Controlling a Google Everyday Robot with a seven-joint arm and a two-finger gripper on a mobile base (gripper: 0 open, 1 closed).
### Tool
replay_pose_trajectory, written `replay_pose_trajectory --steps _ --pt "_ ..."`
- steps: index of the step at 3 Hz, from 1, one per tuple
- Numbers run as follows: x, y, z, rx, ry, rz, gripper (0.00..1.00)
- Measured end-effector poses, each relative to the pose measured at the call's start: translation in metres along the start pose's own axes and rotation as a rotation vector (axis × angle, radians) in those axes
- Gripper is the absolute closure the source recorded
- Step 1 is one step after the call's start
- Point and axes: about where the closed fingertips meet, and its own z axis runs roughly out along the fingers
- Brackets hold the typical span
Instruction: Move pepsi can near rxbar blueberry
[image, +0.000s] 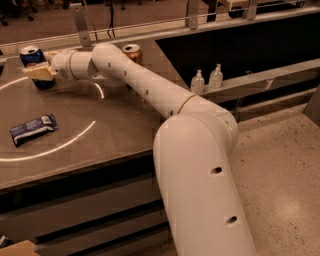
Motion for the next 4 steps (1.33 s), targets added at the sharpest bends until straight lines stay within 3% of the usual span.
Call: replay_pose_trajectory --steps 1,2,4 --pt "-0.013 0.002 0.0 -0.021 0.008 -0.022 0.93" --pt "-0.031 0.016 -0.018 -0.051 0.036 -0.017 1.0" --pt "-0.038 0.076 -0.064 -0.192 0.023 0.011 1.0"
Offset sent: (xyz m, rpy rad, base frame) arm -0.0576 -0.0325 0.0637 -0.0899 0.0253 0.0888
